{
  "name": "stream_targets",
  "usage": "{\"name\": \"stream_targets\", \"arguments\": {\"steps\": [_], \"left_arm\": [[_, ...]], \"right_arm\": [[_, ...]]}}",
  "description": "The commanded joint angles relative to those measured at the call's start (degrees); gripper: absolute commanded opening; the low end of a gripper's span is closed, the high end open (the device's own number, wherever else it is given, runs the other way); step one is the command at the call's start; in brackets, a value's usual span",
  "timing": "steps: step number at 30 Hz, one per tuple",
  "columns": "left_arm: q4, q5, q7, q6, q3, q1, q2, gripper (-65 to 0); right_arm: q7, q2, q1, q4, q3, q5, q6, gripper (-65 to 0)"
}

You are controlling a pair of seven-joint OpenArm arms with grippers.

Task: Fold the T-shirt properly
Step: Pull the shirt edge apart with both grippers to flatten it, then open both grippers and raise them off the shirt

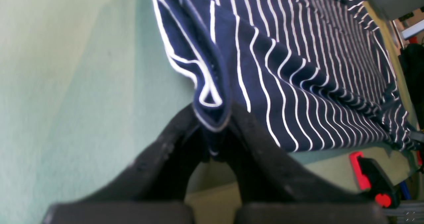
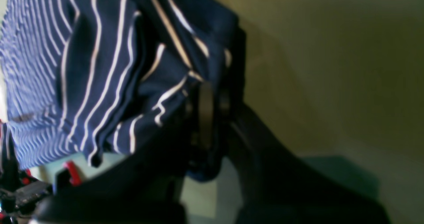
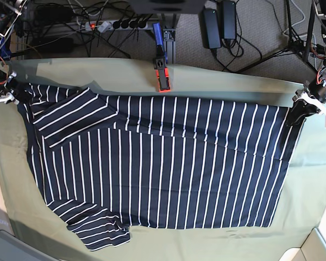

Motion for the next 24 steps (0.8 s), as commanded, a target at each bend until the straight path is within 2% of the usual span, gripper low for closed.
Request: {"name": "stream_targets", "arguments": {"steps": [1,6,9,11,24], "left_arm": [[0.79,-0.87,-1.03,-1.09,-0.72,0.02,-1.16,-65.0],[0.81,-0.87,-1.03,-1.33,-0.72,1.51,-1.14,-65.0],[0.81,-0.96,-0.87,-3.45,-0.72,2.21,-1.18,-65.0],[0.81,-1.55,-0.15,-3.67,-0.72,2.23,-1.16,-65.0],[0.81,-1.55,0.42,-3.85,-0.72,2.21,-1.16,-63.7]], "right_arm": [[-0.92,1.57,-0.87,1.27,0.28,-2.01,4.26,-65.0],[-0.9,1.55,-5.66,5.42,0.31,-2.01,4.26,-65.0],[-0.9,1.55,-8.15,7.69,0.31,-2.03,4.26,-65.0],[-0.87,1.57,-9.18,8.83,0.31,-2.03,4.26,-65.0],[-0.02,1.55,-10.12,9.77,0.31,-2.82,4.28,-65.0]]}}
